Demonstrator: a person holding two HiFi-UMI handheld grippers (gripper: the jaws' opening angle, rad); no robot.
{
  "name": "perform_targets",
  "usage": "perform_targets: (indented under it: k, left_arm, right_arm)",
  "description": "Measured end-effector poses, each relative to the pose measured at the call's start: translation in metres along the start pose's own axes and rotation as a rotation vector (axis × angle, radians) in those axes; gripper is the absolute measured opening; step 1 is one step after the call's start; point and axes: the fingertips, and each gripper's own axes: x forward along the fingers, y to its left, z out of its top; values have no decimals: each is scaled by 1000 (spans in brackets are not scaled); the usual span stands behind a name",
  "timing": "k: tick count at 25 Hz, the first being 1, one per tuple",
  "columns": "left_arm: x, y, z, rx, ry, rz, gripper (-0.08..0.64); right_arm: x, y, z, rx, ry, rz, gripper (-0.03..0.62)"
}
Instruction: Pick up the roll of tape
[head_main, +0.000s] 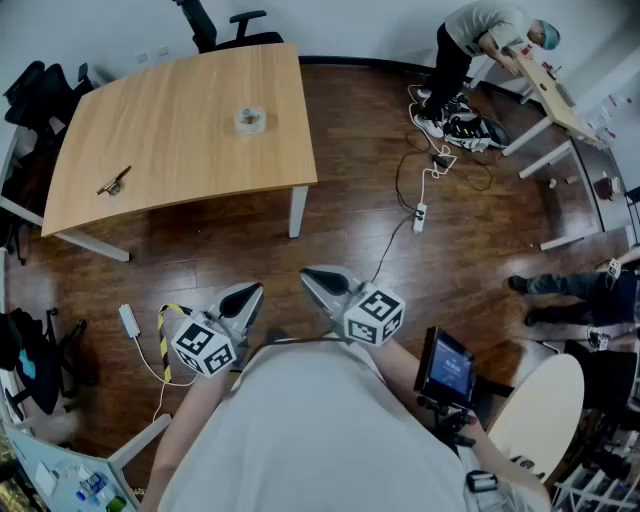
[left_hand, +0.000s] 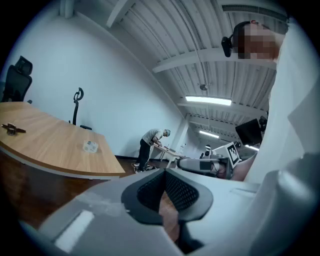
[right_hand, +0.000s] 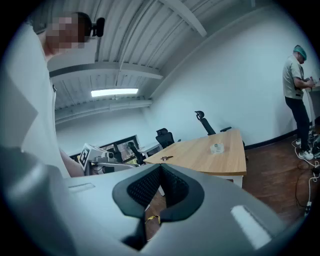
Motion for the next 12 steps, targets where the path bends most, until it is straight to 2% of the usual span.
perform_targets:
  k: [6, 12]
  left_arm:
    - [-30, 30, 0, 20, -18, 102, 3]
    - [-16, 28, 0, 32, -5, 84, 5]
  right_arm:
    - [32, 19, -2, -52, 20, 74, 6]
    - [25, 8, -4, -39, 18, 49, 6]
